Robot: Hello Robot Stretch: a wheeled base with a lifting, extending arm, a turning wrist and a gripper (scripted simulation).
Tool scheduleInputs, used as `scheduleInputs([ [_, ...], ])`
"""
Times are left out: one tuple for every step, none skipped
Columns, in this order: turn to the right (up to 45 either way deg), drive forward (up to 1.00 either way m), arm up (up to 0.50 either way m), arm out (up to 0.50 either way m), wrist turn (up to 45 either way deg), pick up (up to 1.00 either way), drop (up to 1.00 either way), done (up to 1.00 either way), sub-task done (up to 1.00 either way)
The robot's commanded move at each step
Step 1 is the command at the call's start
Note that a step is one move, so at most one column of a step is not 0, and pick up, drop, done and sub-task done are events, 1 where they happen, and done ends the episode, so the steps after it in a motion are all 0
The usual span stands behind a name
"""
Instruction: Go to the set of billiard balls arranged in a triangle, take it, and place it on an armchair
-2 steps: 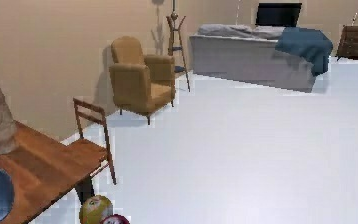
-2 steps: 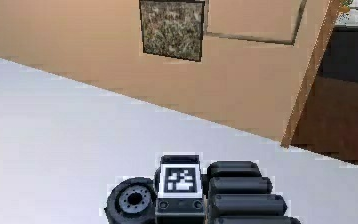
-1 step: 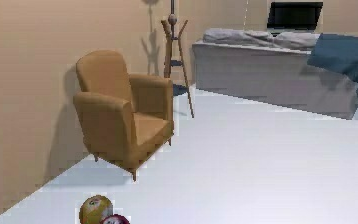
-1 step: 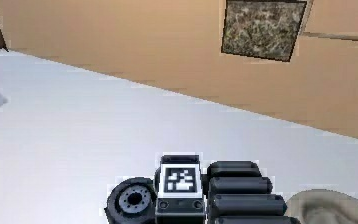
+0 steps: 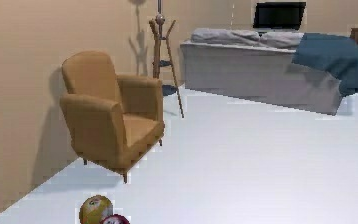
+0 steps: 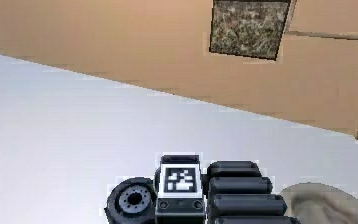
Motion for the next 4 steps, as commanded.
scheduleInputs([
  [0.0, 1.00, 0.00, 0.00, 0.0, 0.00, 0.00, 0.00, 0.00],
  [0.0, 0.45, 0.00, 0.00, 0.0, 0.00, 0.00, 0.00, 0.00],
  [45.0, 0.00, 0.00, 0.00, 0.0, 0.00, 0.00, 0.00, 0.00],
  [15.0, 0.00, 0.00, 0.00, 0.0, 0.00, 0.00, 0.00, 0.00],
])
